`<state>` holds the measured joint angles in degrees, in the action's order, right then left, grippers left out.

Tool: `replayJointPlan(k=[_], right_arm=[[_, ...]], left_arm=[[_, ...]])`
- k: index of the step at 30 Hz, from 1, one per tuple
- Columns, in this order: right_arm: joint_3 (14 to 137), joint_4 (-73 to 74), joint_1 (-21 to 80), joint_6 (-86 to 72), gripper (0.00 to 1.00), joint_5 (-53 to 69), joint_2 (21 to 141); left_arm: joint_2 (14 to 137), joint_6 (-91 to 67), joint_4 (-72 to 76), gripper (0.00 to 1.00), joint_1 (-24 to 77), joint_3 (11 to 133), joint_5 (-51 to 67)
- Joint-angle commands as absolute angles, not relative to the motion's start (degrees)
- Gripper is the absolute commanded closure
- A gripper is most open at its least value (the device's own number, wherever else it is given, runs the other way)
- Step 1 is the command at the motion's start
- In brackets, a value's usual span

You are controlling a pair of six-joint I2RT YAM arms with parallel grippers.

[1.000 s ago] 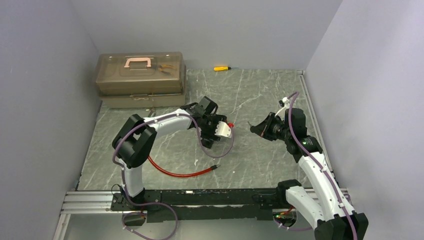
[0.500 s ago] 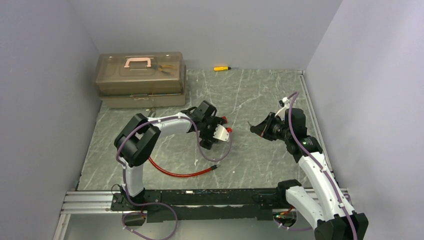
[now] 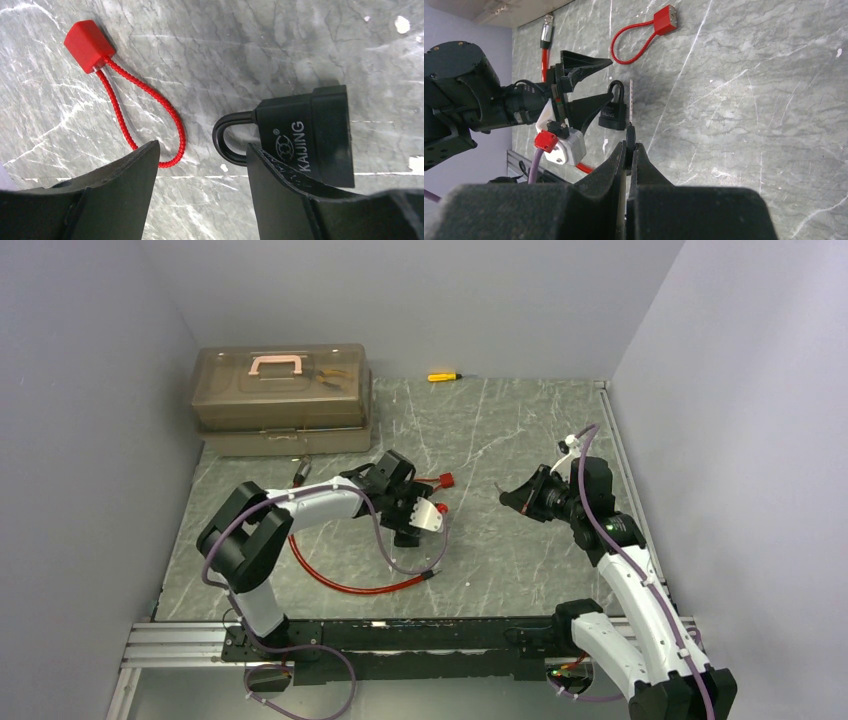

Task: Unlock with the key

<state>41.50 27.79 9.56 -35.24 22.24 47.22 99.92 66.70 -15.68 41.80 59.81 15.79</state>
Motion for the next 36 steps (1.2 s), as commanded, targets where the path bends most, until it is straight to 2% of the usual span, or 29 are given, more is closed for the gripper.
replayJointPlan(k=[1, 16, 20, 24, 26, 31, 36], right_arm=[[42.84, 26.78, 9.51, -36.11, 1.00, 23.46, 45.74], [43.03, 28.35, 9.49, -35.94, 1.00, 22.80, 44.22], [42.54, 28.19, 9.49, -35.92, 1.00, 22.88, 44.17], [42.70, 28.49, 9.47, -35.45, 1.00, 22.66, 44.08], [42.45, 28.43, 9.49, -35.36, 1.00, 22.74, 44.14], [41.44, 27.63, 9.37, -35.51, 1.00, 22.97, 44.21], [41.92, 27.95, 9.44, -34.92, 1.00, 22.75, 44.15]], left_arm=[[95.95, 64.11, -18.45, 0.30, 41.57, 58.30, 15.08], [91.28, 64.22, -22.58, 0.28, 41.72, 53.19, 15.57], [91.37, 64.13, -26.69, 0.25, 40.76, 56.78, 15.61], [92.02, 63.37, -34.04, 0.16, 39.71, 63.07, 20.52], [91.94, 64.99, -37.74, 0.02, 39.74, 64.90, 26.41], [93.38, 74.83, -41.66, 0.01, 41.42, 65.84, 34.91], [97.95, 88.96, -43.51, 0.01, 42.89, 66.70, 35.03]])
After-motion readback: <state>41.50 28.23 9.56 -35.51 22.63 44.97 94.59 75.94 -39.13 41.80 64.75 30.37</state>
